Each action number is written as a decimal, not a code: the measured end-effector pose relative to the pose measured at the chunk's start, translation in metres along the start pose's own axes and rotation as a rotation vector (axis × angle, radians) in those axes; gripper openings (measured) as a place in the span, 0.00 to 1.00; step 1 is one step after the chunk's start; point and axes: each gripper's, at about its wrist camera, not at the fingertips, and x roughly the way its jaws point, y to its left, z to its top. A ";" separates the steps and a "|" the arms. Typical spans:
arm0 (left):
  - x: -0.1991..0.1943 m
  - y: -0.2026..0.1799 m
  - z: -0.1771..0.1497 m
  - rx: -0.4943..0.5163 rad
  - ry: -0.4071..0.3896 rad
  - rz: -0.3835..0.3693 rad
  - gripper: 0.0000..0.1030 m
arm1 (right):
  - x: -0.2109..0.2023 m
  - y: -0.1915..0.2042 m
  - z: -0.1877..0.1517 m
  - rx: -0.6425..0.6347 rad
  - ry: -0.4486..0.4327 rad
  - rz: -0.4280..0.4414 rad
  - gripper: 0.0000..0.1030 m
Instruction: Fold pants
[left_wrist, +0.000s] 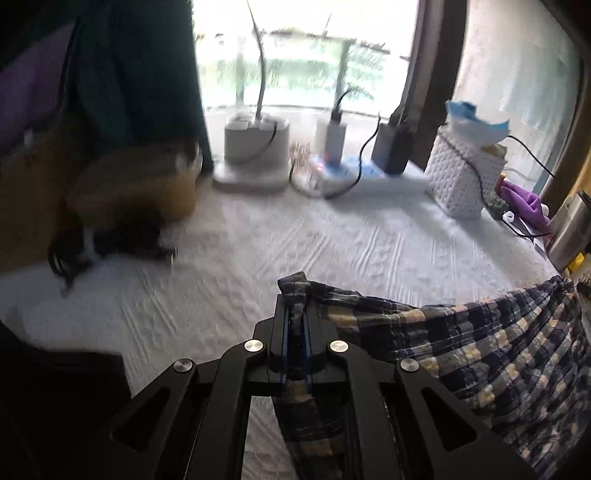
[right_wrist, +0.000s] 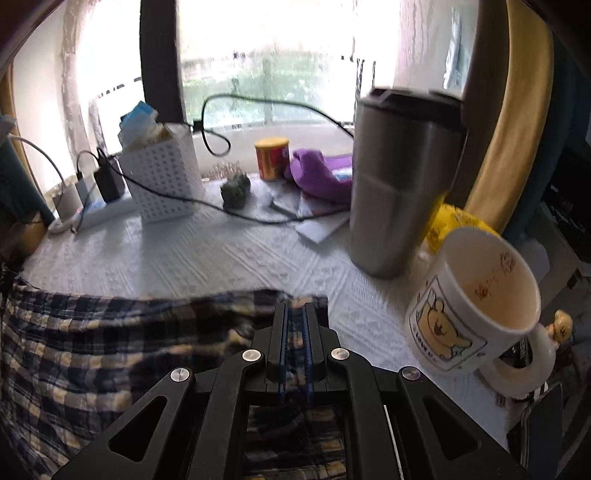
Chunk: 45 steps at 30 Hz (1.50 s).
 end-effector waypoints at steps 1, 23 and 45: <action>-0.001 0.001 -0.003 -0.003 0.008 0.006 0.15 | 0.001 -0.001 -0.003 0.001 0.010 0.002 0.08; -0.084 -0.028 -0.118 0.051 0.150 -0.148 0.49 | -0.041 -0.016 -0.046 0.044 -0.001 0.047 0.94; -0.109 0.002 -0.133 0.029 -0.008 -0.017 0.03 | -0.102 -0.032 -0.108 0.089 -0.045 0.001 0.94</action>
